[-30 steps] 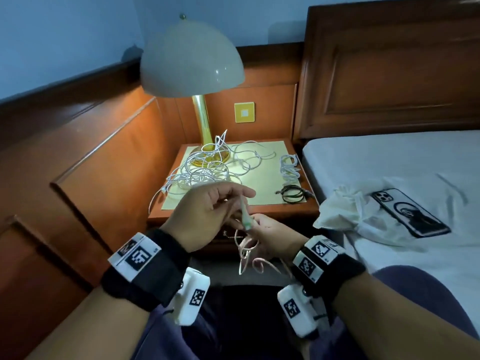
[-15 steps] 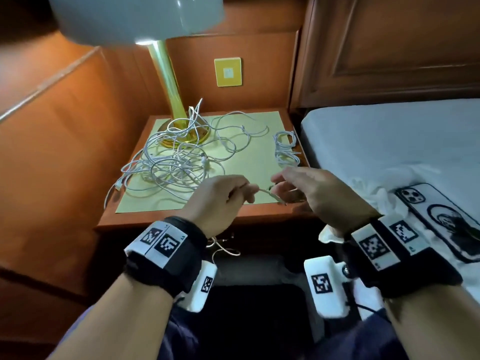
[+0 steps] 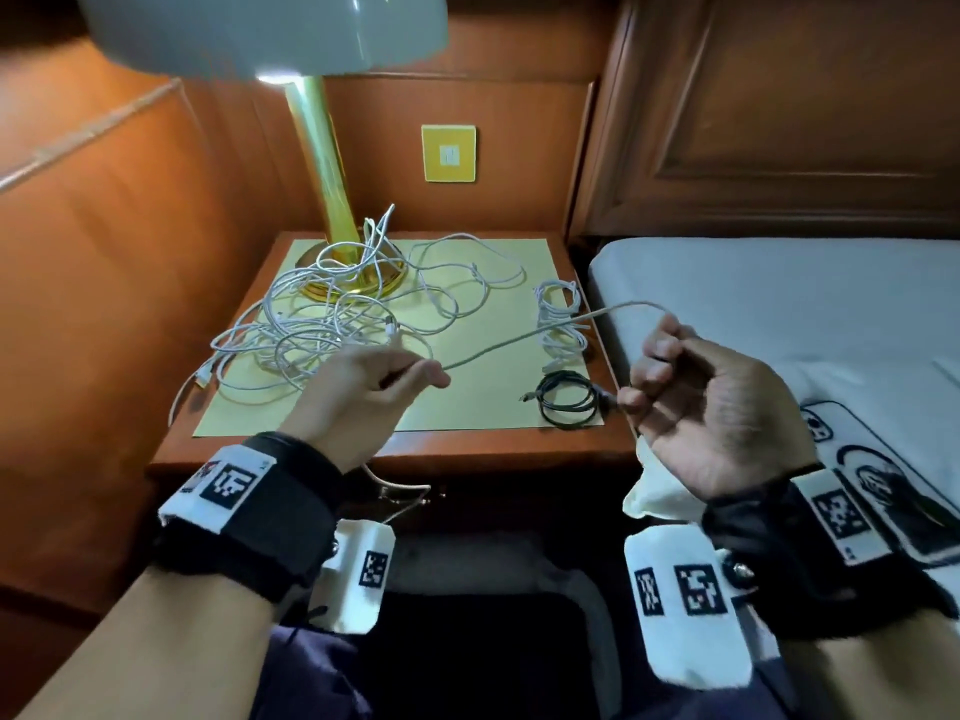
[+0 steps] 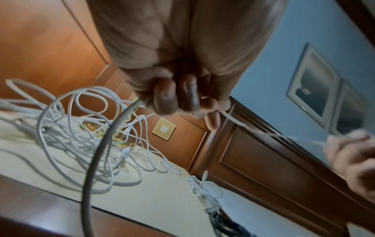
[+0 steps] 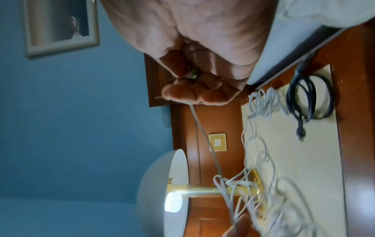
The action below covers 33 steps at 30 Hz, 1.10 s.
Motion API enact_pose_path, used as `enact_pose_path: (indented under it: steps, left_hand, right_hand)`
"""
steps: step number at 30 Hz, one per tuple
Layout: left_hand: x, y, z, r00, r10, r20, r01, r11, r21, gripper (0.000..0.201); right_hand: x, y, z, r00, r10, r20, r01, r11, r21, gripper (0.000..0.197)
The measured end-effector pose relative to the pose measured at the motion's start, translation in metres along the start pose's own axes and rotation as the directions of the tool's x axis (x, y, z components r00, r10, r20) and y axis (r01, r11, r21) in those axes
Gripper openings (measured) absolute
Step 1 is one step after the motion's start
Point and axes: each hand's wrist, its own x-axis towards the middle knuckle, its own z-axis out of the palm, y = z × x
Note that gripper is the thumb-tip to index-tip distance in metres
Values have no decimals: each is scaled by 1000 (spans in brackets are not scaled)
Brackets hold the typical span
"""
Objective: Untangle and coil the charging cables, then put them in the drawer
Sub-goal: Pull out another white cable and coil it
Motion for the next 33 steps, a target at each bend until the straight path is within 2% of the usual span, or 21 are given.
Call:
enact_pose_path:
  steps: [2,3,4,6,7,8,9,11,13,16,19,22,25,27,29,31,33]
  left_hand:
    - [-4,-1,3,1000,4,-16,-4,1000,13,16]
    - [-7,1,4,1000,16,-17,-16,1000,24,15]
    - [-10,4,7,999,42,-3,-41,997,64,13]
    - [-14,10,16,989,137,49,-144,975,170,11]
    - [-15,13,19,978,196,77,-208,957,201,10]
    - [-16,17,22,963,249,102,-266,941,211,9]
    - [-17,20,24,947,299,115,-317,926,205,9]
    - [-17,25,26,919,383,94,-394,901,179,9]
    - [-14,27,25,900,433,39,-434,886,164,7]
    - [-9,27,26,904,427,-22,-422,900,113,4]
    - [-9,28,29,943,331,39,-331,944,-13,7]
    - [-11,31,30,962,257,90,-241,958,-157,8]
    - [-11,32,32,973,216,75,-200,963,-178,13]
    - [-9,31,32,980,193,48,-180,965,-192,16]
    - [-8,30,32,985,173,-3,-168,954,-248,19]
    - [-8,30,32,984,172,-54,-180,934,-310,20]
    - [-9,29,33,977,202,-64,-212,932,-295,19]
  right_hand:
    - [-3,1,-2,995,-92,-31,89,991,-100,20]
    - [-4,5,-2,987,-163,-10,156,960,-231,22]
    - [-6,9,-2,968,-248,40,242,880,-409,23]
    - [-8,22,0,909,-360,211,391,561,-730,25]
    - [-8,31,1,885,-359,296,432,401,-807,25]
    - [-8,39,1,873,-338,352,453,290,-843,25]
    - [-8,47,2,869,-308,387,461,220,-860,25]
    - [-9,57,4,880,-216,423,460,170,-871,24]
    - [-12,59,8,904,-124,409,426,209,-880,25]
    - [-15,56,13,925,-46,376,361,408,-838,30]
    - [-13,49,14,932,28,362,259,648,-716,33]
    - [-12,44,13,933,137,333,104,784,-612,33]
    - [-11,39,8,907,261,331,-5,791,-612,24]
    - [-11,34,6,892,294,342,-8,769,-639,17]
    - [-12,30,5,879,323,352,-34,777,-628,27]
    - [-13,28,7,875,328,356,-47,789,-613,30]
    - [-14,28,6,910,255,328,32,745,-666,29]
